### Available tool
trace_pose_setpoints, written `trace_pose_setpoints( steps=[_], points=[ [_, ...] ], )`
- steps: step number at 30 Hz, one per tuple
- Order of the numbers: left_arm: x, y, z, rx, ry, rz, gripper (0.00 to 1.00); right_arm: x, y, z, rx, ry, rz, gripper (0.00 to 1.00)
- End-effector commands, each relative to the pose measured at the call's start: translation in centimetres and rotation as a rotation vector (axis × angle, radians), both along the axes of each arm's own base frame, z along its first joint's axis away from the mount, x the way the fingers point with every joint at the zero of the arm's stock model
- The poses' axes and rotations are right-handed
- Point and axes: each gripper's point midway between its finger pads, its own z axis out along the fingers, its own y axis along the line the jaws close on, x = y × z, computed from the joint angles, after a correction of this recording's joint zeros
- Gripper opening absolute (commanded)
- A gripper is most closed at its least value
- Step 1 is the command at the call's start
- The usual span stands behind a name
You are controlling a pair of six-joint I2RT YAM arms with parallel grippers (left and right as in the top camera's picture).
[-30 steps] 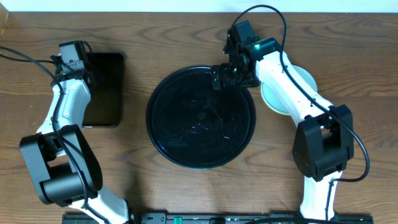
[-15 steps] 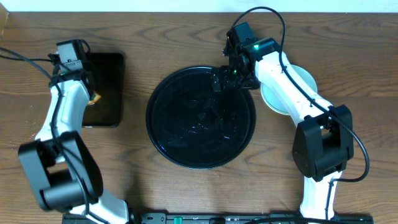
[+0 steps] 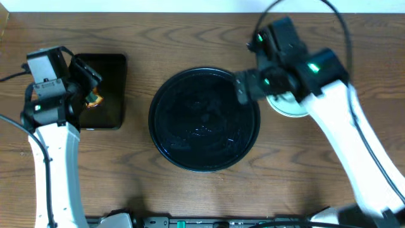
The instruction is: Clean dirty plates on tray and stack at the side
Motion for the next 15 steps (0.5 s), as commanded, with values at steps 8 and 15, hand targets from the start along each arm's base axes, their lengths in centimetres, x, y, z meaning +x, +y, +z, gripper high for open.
trace_pose_setpoints(
  steps=[8,15],
  points=[
    [0.3,-1.1,0.3,-0.059,-0.018,-0.034,0.77,-6.5,-2.6,-0.5,-0.220,0.107,0.076,0.99],
    [0.3,-1.1,0.3,-0.059,-0.018,-0.034,0.78,-7.1,-3.0,-0.7,-0.236,0.134,0.078,0.99]
  ],
)
